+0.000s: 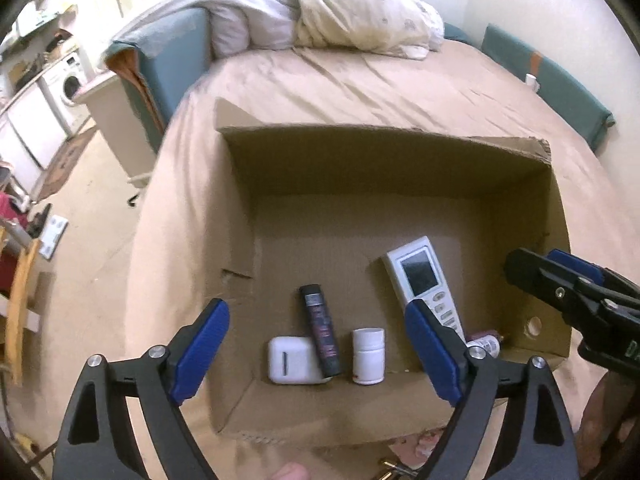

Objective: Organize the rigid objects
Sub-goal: 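Withdraw both tools back toward the remaining items, then grasp the pink beaded object with the left tool while the right tool grasps the pink Hello Kitty case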

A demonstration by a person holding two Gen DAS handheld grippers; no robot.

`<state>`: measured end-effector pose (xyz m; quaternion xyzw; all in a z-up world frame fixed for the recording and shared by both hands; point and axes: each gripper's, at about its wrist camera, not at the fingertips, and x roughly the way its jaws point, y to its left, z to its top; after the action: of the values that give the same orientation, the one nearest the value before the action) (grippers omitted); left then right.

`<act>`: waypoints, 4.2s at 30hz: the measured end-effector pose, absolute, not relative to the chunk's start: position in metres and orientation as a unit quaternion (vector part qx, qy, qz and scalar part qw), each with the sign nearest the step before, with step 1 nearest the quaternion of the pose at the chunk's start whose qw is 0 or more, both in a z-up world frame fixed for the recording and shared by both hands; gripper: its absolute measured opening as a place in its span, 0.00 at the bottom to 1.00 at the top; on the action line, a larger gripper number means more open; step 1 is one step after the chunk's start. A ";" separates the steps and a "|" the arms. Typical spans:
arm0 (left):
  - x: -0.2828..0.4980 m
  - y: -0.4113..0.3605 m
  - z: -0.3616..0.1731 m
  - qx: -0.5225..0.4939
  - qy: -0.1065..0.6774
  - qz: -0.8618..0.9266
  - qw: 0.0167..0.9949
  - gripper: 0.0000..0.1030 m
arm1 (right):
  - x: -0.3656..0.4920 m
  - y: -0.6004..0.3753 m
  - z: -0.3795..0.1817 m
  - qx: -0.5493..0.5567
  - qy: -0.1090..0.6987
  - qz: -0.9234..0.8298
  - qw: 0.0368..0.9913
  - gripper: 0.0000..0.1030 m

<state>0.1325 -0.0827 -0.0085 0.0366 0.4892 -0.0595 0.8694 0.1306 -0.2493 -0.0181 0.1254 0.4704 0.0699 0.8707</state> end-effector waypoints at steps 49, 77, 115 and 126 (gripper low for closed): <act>0.048 0.017 -0.013 -0.029 0.541 0.045 0.839 0.86 | 0.035 -0.267 -0.011 0.122 0.507 0.078 0.850 0.95; 0.092 -0.117 -0.110 0.200 0.632 -0.167 0.730 0.52 | 0.048 -0.238 -0.061 0.084 0.612 0.087 0.782 0.95; 0.101 -0.044 -0.121 0.094 0.698 -0.104 0.702 0.16 | 0.058 -0.180 -0.099 0.082 0.655 0.104 0.744 0.83; 0.075 -0.068 -0.121 0.083 0.698 -0.094 0.705 0.16 | 0.043 -0.158 -0.097 -0.006 0.639 0.117 0.760 0.52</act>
<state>0.0755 -0.0682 -0.1215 0.0831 0.6979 -0.0941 0.7051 0.0432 -0.1585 -0.0975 -0.0063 0.6394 0.1170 0.7599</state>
